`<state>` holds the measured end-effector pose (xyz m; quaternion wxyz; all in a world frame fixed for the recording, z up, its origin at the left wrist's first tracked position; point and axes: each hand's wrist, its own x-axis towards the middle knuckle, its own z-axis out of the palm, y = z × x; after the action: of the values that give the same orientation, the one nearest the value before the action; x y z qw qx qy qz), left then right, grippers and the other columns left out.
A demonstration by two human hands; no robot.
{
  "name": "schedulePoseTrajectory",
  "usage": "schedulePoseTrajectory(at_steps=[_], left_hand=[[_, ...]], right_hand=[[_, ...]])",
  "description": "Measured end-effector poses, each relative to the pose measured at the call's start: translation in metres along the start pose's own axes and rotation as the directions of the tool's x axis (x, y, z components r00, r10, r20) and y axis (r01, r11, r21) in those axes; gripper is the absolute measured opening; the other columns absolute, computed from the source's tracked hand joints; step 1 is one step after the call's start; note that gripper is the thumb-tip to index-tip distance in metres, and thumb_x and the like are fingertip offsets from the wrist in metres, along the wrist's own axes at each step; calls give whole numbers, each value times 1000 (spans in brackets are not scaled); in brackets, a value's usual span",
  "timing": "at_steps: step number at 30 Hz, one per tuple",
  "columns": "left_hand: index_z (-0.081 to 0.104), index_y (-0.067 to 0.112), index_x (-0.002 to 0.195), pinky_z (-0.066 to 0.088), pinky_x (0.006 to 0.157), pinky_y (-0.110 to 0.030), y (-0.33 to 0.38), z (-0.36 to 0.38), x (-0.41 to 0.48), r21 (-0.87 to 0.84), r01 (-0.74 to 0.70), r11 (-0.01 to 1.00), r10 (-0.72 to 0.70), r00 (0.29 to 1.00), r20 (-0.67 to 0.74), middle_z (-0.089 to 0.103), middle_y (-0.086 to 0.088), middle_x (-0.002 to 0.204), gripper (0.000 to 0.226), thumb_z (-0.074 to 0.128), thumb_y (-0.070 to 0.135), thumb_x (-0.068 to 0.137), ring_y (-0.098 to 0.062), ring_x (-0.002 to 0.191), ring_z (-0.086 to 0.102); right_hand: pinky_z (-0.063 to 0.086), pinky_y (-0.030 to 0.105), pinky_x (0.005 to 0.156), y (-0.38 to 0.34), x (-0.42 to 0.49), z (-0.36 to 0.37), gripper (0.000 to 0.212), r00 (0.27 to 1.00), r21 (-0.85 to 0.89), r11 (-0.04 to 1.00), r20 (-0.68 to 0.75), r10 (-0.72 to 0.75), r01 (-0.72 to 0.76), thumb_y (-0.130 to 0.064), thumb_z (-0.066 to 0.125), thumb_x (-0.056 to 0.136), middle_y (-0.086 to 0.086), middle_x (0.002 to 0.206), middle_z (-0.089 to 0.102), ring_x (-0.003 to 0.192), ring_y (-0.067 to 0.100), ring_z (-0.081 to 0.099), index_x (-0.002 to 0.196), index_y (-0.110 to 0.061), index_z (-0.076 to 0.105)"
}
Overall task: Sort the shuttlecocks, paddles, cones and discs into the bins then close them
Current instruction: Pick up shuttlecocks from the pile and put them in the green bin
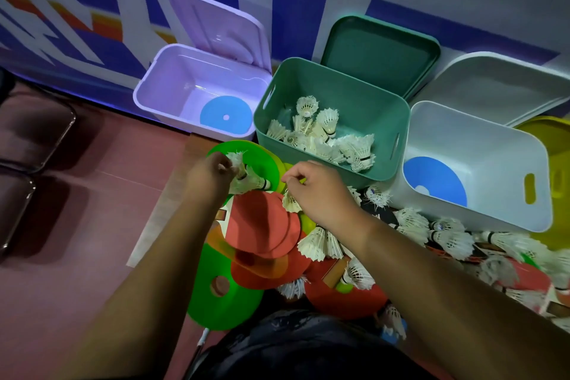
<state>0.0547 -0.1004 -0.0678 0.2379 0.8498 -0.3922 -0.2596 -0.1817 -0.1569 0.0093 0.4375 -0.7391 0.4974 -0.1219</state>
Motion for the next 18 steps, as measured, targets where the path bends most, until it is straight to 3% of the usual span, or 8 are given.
schedulePoseTrajectory(at_steps=[5, 9, 12, 15, 16, 18], left_hand=[[62, 24, 89, 39, 59, -29, -9, -25, -17, -184, -9, 983, -7, 996, -88, 61, 6, 75, 18, 76, 35, 92, -15, 68, 57], [63, 23, 91, 42, 60, -30, -17, -45, -34, -308, 6, 951, -29, 997, -71, 63, 2, 77, 18, 75, 35, 94, -13, 66, 53], [65, 27, 90, 52, 64, -43, -28, -55, -48, -370, 49, 928, -78, 995, -64, 66, 1, 78, 16, 75, 40, 91, -22, 70, 60], [65, 29, 90, 58, 70, -57, -38, -61, -63, -392, 86, 916, -118, 991, -58, 68, -4, 80, 18, 74, 45, 88, -26, 72, 64], [65, 29, 90, 58, 70, -57, -41, -63, -68, -390, 92, 916, -122, 991, -54, 69, -6, 81, 16, 74, 42, 90, -23, 72, 63], [65, 30, 89, 58, 70, -57, -45, -64, -77, -389, 111, 914, -137, 990, -41, 69, -6, 82, 14, 75, 39, 92, -20, 71, 61]], right_hand=[[55, 30, 82, 0, 8, 18, 18, 999, -93, 995, 41, -28, 32, -16, 61, 98, -4, 107, 70, 90, 12, 68, 99, -23, 78], [52, 33, 67, -9, 28, 33, 32, 989, -286, 954, 139, -53, 91, -12, 58, 98, 3, 113, 62, 70, 18, 60, 122, -25, 74], [57, 39, 83, -19, 47, 47, 55, 962, -394, 900, 261, -81, 183, -9, 58, 96, 11, 128, 58, 99, 30, 65, 145, -34, 61], [54, 40, 96, -20, 63, 62, 68, 919, -529, 817, 394, -2, 229, -13, 59, 98, 16, 154, 46, 129, 36, 58, 157, -44, 44], [54, 42, 96, -19, 67, 67, 66, 912, -593, 768, 409, 28, 243, -16, 58, 99, 17, 156, 44, 131, 38, 57, 156, -44, 43], [54, 43, 87, -16, 68, 73, 54, 911, -702, 658, 408, 55, 274, -17, 55, 99, 14, 140, 52, 119, 39, 62, 149, -38, 49]])
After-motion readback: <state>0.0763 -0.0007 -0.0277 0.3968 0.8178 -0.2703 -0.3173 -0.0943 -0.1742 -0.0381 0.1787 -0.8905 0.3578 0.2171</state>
